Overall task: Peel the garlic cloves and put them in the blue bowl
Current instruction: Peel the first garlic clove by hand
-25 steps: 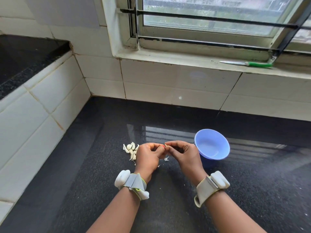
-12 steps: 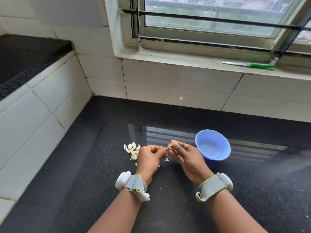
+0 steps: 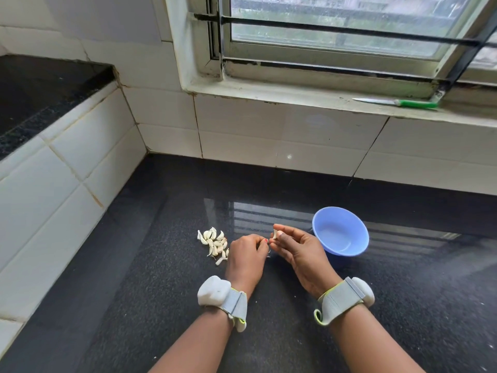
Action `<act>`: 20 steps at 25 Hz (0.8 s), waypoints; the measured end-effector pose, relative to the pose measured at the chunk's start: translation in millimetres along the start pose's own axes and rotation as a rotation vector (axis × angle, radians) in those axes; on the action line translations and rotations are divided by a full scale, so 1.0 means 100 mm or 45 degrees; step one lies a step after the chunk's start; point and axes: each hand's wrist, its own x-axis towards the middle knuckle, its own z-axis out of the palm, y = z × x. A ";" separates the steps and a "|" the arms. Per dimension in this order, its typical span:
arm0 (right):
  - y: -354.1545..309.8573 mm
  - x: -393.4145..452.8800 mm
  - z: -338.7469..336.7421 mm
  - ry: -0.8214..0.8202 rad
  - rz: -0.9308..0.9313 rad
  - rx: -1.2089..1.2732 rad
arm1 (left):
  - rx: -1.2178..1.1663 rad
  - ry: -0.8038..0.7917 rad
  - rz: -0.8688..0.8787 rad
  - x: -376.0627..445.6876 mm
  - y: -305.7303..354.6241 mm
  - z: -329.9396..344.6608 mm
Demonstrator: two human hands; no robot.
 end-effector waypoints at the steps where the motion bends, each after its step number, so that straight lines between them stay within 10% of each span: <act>1: 0.00 0.00 0.00 -0.010 -0.010 -0.031 | -0.018 0.018 -0.022 0.00 0.00 -0.01; 20: 0.07 0.05 -0.03 0.166 -0.704 -1.073 | -0.466 0.022 -0.094 0.06 -0.05 -0.02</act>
